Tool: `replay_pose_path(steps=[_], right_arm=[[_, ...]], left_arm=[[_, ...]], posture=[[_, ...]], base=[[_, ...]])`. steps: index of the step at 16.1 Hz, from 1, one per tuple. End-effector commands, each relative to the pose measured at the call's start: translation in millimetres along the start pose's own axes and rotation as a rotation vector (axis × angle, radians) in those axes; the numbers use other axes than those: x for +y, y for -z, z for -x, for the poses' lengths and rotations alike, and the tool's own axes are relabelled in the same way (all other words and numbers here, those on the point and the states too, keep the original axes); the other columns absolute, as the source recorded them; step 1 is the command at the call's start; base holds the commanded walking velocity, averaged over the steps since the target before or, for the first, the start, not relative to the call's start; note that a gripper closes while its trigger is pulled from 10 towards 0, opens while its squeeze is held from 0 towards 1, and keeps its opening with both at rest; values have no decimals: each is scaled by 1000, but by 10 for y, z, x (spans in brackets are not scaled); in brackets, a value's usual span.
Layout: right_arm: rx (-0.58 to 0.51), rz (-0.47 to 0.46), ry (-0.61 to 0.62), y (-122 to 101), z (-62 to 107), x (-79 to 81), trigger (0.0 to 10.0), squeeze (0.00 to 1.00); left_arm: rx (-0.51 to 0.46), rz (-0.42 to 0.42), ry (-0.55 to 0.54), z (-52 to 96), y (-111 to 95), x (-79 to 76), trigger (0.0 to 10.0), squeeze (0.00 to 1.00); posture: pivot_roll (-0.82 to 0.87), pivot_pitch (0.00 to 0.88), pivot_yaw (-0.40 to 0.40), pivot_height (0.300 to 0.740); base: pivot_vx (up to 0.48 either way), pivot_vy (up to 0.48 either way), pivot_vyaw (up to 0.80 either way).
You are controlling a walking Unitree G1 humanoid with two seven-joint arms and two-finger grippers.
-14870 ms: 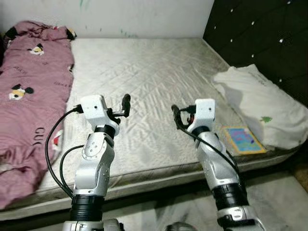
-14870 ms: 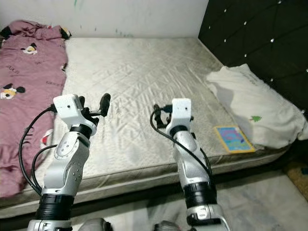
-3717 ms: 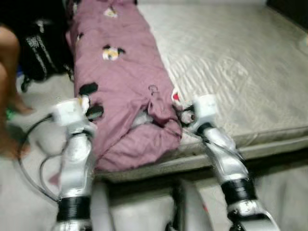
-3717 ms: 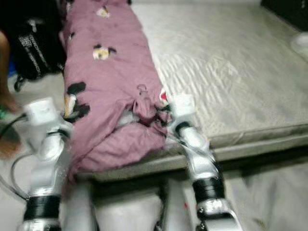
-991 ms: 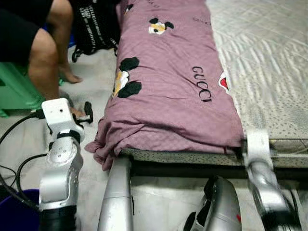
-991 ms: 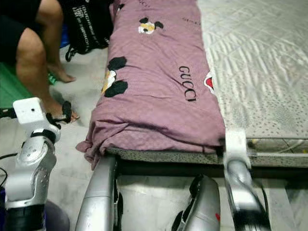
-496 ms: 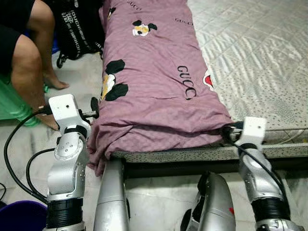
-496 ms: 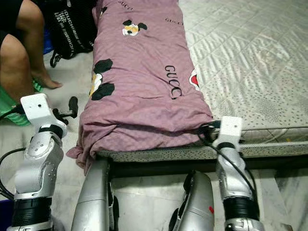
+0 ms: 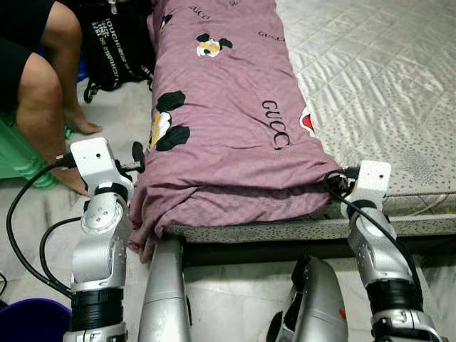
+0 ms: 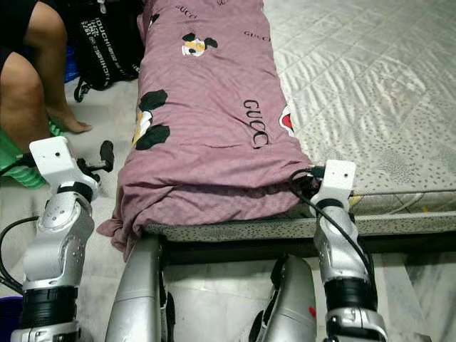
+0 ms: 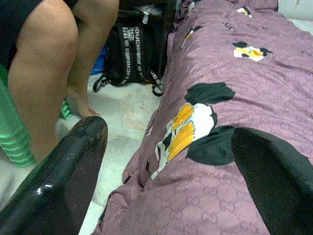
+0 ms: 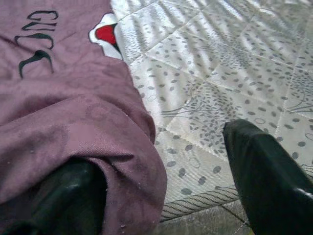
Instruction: Clean up the room
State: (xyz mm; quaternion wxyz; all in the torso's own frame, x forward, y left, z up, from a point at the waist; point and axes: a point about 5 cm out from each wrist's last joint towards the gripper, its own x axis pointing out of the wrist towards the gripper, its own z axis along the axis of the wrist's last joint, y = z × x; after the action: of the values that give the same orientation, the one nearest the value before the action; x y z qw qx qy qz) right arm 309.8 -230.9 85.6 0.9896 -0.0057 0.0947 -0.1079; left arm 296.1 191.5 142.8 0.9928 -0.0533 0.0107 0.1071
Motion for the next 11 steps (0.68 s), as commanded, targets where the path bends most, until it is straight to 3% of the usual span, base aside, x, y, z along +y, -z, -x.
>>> replay_pose_path(steps=[1, 11], right_arm=[[0, -11, 29, -11, -22, -70, 0, 0], [-24, -58, 175, -218, -242, -353, 0, 0]], left_arm=[[-7, -1, -12, -10, -5, 39, 10000, 0], [-15, 10, -27, -14, 5, 48, 10000, 0]], posture=[[80, 50, -2, 526], [83, 41, -8, 526]], base=[[0, 0, 0], [0, 0, 0]])
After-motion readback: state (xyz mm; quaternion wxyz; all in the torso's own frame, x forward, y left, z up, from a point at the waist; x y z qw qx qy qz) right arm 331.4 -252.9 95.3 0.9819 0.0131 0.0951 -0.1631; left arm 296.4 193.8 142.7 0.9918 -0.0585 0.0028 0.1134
